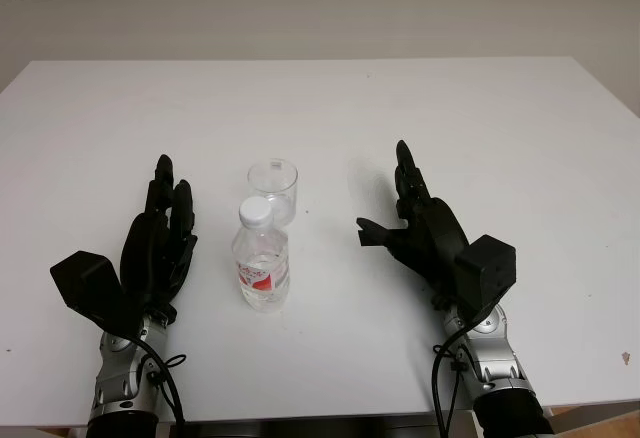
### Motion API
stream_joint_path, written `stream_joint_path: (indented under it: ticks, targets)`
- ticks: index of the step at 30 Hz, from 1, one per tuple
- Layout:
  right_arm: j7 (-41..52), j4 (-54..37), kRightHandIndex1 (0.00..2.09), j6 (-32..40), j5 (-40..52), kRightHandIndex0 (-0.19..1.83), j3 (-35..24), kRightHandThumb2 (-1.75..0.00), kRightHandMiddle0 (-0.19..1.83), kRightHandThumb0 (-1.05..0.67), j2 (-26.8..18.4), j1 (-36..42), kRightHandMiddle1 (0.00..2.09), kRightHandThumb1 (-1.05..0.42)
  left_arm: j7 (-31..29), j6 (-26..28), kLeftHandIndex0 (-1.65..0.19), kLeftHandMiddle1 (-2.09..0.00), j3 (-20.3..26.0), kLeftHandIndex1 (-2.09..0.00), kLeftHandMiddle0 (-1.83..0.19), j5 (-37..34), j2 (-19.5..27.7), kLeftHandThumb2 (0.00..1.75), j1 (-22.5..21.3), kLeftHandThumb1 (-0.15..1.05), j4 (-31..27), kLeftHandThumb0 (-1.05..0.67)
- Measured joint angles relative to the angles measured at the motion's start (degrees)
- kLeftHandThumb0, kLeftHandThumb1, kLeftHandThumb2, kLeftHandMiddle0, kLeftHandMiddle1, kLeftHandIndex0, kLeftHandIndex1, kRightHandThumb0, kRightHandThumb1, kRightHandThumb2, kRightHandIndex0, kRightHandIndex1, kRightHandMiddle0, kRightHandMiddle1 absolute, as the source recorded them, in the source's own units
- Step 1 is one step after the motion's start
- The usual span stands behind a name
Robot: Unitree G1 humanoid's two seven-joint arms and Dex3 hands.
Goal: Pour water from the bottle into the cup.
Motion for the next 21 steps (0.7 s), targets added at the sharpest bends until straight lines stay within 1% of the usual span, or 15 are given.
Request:
stream_joint_path:
  ticks: [9,13,16,21]
  targets:
    - [-0.38,0.01,0.0,0.14,-0.64,-0.19,0.07,-0.06,-0.19,-0.96,0.0,0.0,0.0,-0.95,0.09,0.03,0.17,-0.05,-0.21,-0.05,0.19,0.54,0.04,0.51,-0.25,1.05,0.28,-0.75]
    - [0.76,-0.11,0.0,0.37,0.78,-0.19,0.01,-0.05,-0.19,-0.92,0.14,0.01,0.0,-0.93,0.14,-0.04,0.17,-0.05,-0.17,-0.05,0.19,0.55,0.04,0.5,-0.82,1.05,1.02,-0.75]
    - [3.53,-4.87,0.0,3.15,3.88,-0.19,0.08,-0.04,-0.19,-0.89,0.31,1.71,0.0,-0.91,-0.1,-0.27,0.19,-0.03,-0.17,-0.05,0.19,0.38,0.02,0.51,-1.05,1.05,1.27,-0.74]
    - [8.02,-20.03,0.0,7.98,7.71,-0.19,1.11,-0.04,-0.19,-0.9,-0.54,7.46,0.0,-0.88,-0.17,-0.42,0.18,-0.03,-0.16,-0.05,0.18,0.4,0.04,0.52,-1.01,1.05,1.23,-0.74]
